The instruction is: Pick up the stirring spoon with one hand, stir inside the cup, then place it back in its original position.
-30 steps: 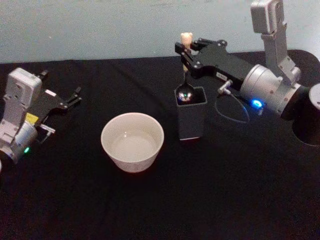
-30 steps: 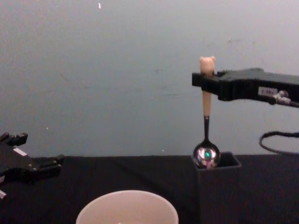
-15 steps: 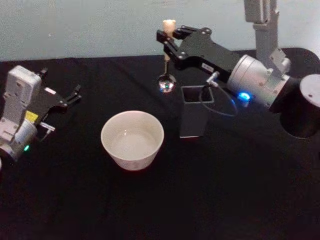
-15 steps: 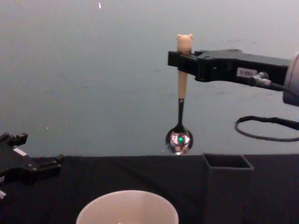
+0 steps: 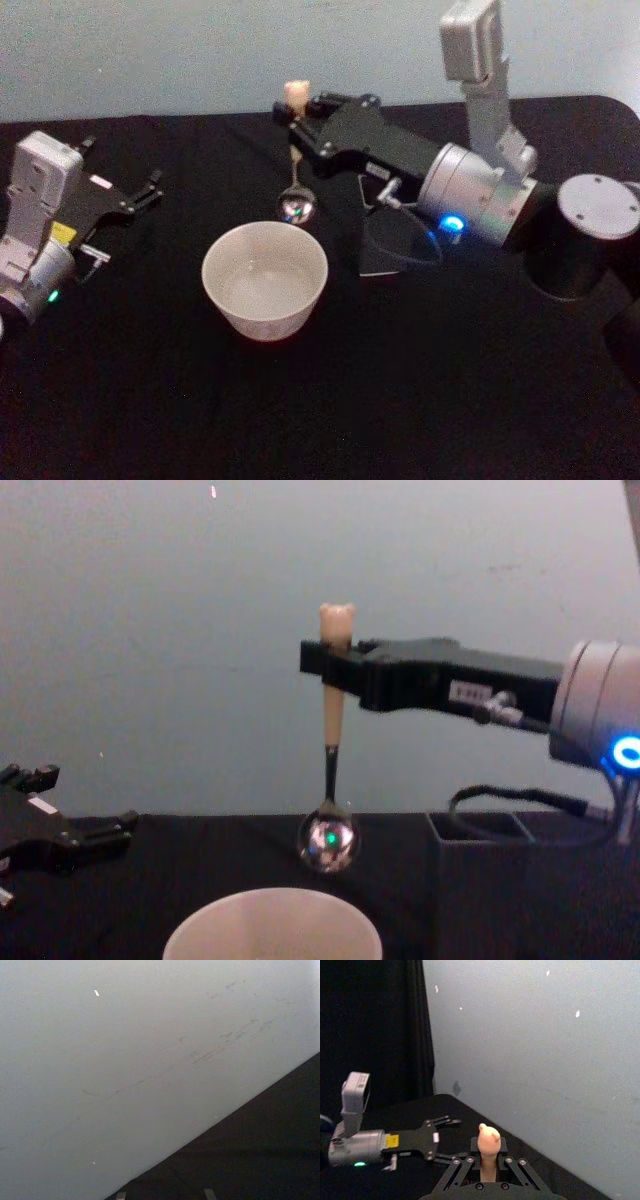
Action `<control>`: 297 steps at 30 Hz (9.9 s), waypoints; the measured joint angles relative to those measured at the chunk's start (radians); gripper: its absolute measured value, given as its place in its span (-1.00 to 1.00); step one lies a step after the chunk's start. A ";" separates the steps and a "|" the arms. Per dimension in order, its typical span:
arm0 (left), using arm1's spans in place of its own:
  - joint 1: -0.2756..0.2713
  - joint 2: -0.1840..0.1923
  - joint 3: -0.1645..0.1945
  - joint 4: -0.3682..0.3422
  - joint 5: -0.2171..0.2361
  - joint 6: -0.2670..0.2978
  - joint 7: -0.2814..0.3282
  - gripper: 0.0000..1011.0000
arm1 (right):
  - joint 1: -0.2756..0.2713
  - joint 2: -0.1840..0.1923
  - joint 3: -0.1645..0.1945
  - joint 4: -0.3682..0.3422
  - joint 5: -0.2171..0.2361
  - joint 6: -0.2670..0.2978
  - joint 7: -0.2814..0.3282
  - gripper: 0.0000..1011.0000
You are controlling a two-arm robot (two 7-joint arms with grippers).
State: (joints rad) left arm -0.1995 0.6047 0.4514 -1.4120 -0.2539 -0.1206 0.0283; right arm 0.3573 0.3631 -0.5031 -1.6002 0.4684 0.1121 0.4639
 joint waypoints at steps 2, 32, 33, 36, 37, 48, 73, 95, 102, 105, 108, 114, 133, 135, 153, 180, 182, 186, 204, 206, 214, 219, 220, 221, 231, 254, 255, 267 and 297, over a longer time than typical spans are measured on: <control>0.000 0.000 0.000 0.000 0.000 0.000 0.000 0.98 | -0.004 -0.005 -0.011 0.011 0.002 -0.007 0.003 -0.63; 0.000 0.000 0.000 0.000 0.000 0.000 0.000 0.98 | -0.073 -0.050 -0.059 0.160 -0.036 -0.173 0.056 -0.63; 0.000 0.000 0.000 0.000 0.000 0.000 0.000 0.98 | -0.074 -0.051 -0.058 0.165 -0.041 -0.181 0.057 -0.63; 0.000 0.000 0.000 0.000 0.000 0.000 0.000 0.98 | -0.076 -0.056 -0.058 0.173 -0.049 -0.194 0.058 -0.63; 0.000 0.000 0.000 0.000 0.000 0.000 0.000 0.98 | -0.077 -0.057 -0.057 0.174 -0.050 -0.196 0.059 -0.63; 0.000 0.000 0.000 0.000 0.000 0.000 0.000 0.98 | -0.079 -0.073 -0.052 0.201 -0.071 -0.232 0.064 -0.63; 0.000 0.000 0.000 0.000 0.000 0.000 0.000 0.98 | -0.084 -0.094 -0.031 0.234 -0.130 -0.297 0.068 -0.63; 0.000 0.000 0.000 0.000 0.000 0.000 0.000 0.98 | -0.106 -0.081 -0.069 0.198 -0.123 -0.287 0.120 -0.63; 0.000 0.000 0.000 0.000 0.000 0.000 0.000 0.98 | -0.084 -0.103 -0.079 0.227 -0.122 -0.299 0.125 -0.63; 0.000 0.000 0.000 0.000 0.000 0.000 0.000 0.98 | -0.071 -0.114 -0.082 0.246 -0.123 -0.305 0.124 -0.63; 0.000 0.000 0.000 0.000 0.000 0.000 0.000 0.98 | -0.058 -0.126 -0.082 0.265 -0.125 -0.312 0.120 -0.63; 0.000 0.000 0.000 0.000 0.000 0.000 0.000 0.98 | -0.035 -0.145 -0.072 0.301 -0.131 -0.323 0.104 -0.63; 0.000 0.000 0.000 0.000 0.000 0.000 0.000 0.98 | -0.062 -0.111 -0.027 0.267 -0.135 -0.311 0.079 -0.63; 0.000 0.000 0.000 0.000 0.000 0.000 0.000 0.98 | -0.071 -0.104 -0.025 0.254 -0.132 -0.307 0.081 -0.63; 0.000 0.000 0.000 0.000 0.000 0.000 0.000 0.98 | -0.117 -0.070 -0.045 0.183 -0.111 -0.282 0.111 -0.63; 0.000 0.000 0.000 0.000 0.000 0.000 0.000 0.98 | -0.030 -0.151 -0.068 0.305 -0.142 -0.327 0.088 -0.63; 0.000 0.000 0.000 0.000 0.000 0.000 0.000 0.98 | -0.027 -0.153 -0.061 0.310 -0.146 -0.329 0.081 -0.63; 0.000 0.000 0.000 0.000 0.000 0.000 0.000 0.98 | -0.027 -0.151 -0.050 0.313 -0.148 -0.329 0.074 -0.63; 0.000 0.000 0.000 0.000 0.000 0.000 0.000 0.98 | -0.085 -0.101 -0.020 0.234 -0.134 -0.299 0.077 -0.63; 0.000 0.000 0.000 0.000 0.000 0.000 0.000 0.98 | -0.093 -0.097 -0.020 0.221 -0.129 -0.296 0.081 -0.63; 0.000 0.000 0.000 0.000 0.000 0.000 0.000 0.98 | -0.109 -0.089 -0.035 0.198 -0.120 -0.286 0.096 -0.63; 0.000 0.000 0.000 0.000 0.000 0.000 0.000 0.98 | -0.109 -0.091 -0.051 0.199 -0.120 -0.286 0.105 -0.63; 0.000 0.000 0.000 0.000 0.000 0.000 0.000 0.98 | -0.109 -0.091 -0.051 0.199 -0.120 -0.286 0.105 -0.63; 0.000 0.000 0.000 0.000 0.000 0.000 0.000 0.98 | -0.107 -0.093 -0.055 0.201 -0.120 -0.286 0.106 -0.63; 0.000 0.000 0.000 0.000 0.000 0.000 0.000 0.98 | -0.073 -0.126 -0.075 0.241 -0.124 -0.303 0.111 -0.63; 0.000 0.000 0.000 0.000 0.000 0.000 0.000 0.98 | -0.036 -0.146 -0.047 0.307 -0.149 -0.325 0.077 -0.63; 0.000 0.000 0.000 0.000 0.000 0.000 0.000 0.98 | -0.038 -0.144 -0.047 0.305 -0.150 -0.324 0.077 -0.63; 0.000 0.000 0.000 0.000 0.000 0.000 0.000 0.98 | -0.062 -0.127 -0.041 0.272 -0.149 -0.312 0.081 -0.63; 0.000 0.000 0.000 0.000 0.000 0.000 0.000 0.98 | -0.054 -0.060 0.052 0.046 -0.094 -0.298 0.039 -0.63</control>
State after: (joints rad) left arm -0.1995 0.6047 0.4514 -1.4120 -0.2539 -0.1205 0.0283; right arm 0.3034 0.3028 -0.4513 -1.5543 0.3749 -0.1861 0.5034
